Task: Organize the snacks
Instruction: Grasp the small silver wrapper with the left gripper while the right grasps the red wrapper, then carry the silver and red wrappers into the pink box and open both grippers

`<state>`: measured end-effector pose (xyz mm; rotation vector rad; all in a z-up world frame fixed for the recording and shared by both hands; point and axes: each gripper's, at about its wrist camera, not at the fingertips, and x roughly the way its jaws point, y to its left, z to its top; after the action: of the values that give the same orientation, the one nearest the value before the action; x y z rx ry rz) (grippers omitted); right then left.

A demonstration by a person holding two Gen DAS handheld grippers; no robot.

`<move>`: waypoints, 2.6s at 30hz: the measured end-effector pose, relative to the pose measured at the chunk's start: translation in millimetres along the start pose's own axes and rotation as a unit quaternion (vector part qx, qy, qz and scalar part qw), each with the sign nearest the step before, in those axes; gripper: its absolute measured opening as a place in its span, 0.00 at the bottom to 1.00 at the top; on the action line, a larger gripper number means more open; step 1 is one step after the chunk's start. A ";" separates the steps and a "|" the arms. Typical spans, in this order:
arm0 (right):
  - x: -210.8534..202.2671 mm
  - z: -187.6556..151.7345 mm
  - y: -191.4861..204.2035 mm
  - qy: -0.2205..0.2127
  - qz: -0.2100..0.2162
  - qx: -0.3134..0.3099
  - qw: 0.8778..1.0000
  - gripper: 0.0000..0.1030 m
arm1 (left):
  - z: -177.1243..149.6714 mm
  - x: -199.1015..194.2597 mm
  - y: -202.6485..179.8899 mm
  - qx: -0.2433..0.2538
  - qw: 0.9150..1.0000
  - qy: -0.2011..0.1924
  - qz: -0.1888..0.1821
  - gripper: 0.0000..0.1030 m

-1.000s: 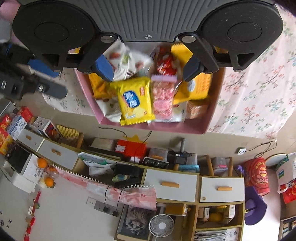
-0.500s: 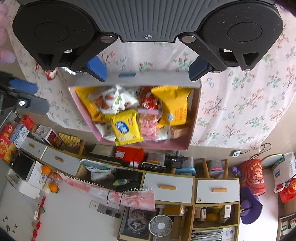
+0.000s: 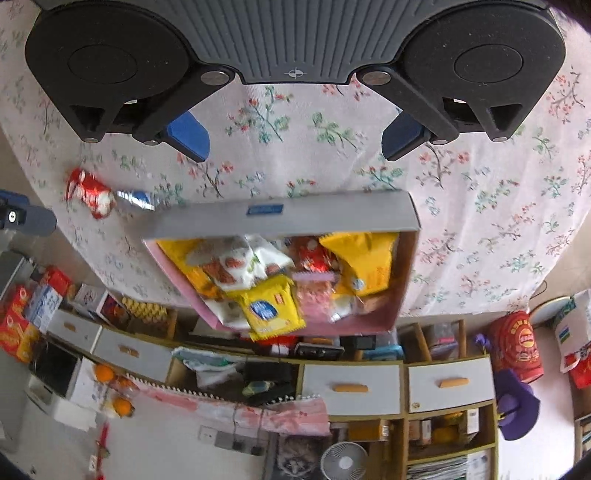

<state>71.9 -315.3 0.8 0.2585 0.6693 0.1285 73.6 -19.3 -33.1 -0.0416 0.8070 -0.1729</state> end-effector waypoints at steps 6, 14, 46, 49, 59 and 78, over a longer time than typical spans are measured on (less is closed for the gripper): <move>7.5 -16.5 -19.2 0.009 -0.049 -0.028 0.998 0.88 | -16.3 8.8 -13.6 0.009 1.000 0.012 -0.008 0.97; 15.4 -24.0 -32.0 0.002 -0.036 -0.119 0.992 0.88 | -28.9 20.2 -35.1 0.036 0.999 0.001 -0.009 0.97; 58.2 -27.8 -43.3 0.047 0.043 -0.223 0.973 0.58 | 14.1 88.3 -131.8 -0.051 0.995 -0.036 -0.076 0.56; 60.9 -26.7 -41.3 0.044 0.046 -0.225 0.972 0.53 | 17.0 90.7 -134.2 -0.056 0.995 -0.031 -0.072 0.41; 62.8 -25.3 -36.4 0.036 0.048 -0.227 0.972 0.27 | 15.9 89.4 -131.0 -0.053 0.995 -0.022 -0.080 0.19; 55.9 -29.5 -22.8 0.061 0.087 -0.229 0.967 0.24 | -2.3 58.9 -90.7 0.001 0.996 -0.027 -0.089 0.22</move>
<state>97.6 -320.3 -61.0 -0.1387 0.7197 0.4648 99.4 -118.6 -67.5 -0.1150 0.7495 -0.3393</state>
